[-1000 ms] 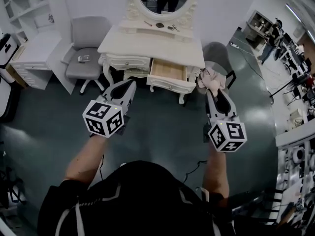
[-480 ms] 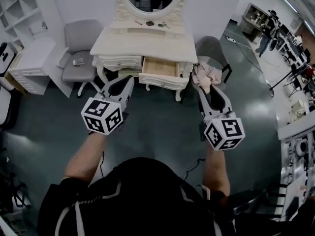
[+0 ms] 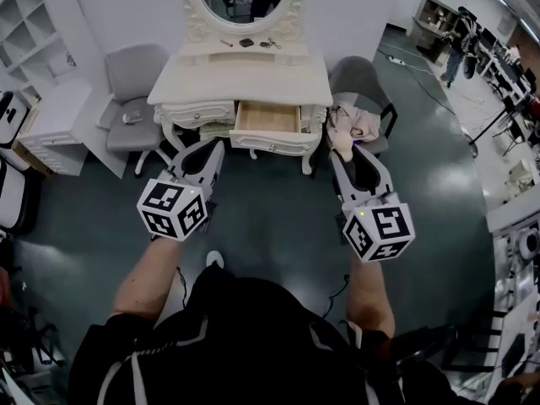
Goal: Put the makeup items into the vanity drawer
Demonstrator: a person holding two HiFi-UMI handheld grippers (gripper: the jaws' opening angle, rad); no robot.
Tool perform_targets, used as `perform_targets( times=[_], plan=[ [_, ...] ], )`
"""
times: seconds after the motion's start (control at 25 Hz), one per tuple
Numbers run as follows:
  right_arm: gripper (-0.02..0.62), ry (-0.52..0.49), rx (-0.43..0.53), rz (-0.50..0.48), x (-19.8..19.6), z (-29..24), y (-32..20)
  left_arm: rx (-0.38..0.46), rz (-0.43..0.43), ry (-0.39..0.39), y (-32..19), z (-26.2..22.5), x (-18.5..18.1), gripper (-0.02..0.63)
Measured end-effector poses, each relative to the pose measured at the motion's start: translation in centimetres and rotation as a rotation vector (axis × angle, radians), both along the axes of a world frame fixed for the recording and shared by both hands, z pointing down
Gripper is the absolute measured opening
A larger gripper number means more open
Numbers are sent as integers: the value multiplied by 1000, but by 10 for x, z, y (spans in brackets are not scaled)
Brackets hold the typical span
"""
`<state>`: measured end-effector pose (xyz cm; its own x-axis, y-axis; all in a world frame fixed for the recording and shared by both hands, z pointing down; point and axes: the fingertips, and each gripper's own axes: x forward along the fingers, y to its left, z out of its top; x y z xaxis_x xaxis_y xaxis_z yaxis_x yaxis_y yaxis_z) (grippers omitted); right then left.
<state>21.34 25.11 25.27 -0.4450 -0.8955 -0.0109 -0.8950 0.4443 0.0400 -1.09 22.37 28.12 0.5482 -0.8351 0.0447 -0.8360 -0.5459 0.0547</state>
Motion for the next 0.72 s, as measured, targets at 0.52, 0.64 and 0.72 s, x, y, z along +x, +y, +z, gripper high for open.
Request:
perform_targets(
  times=[0.52,0.64,0.72],
  plan=[
    [149,49,-20,78,-34,5,-114,58,108,11,-131,1,-21,3],
    [149,51,-23,109,-46,2,-145,67,142,11,-168,-2,-31,3],
    [149,53,-31,124,-53,0,-167,69,155,13,-193,-6,-39,3]
  ],
)
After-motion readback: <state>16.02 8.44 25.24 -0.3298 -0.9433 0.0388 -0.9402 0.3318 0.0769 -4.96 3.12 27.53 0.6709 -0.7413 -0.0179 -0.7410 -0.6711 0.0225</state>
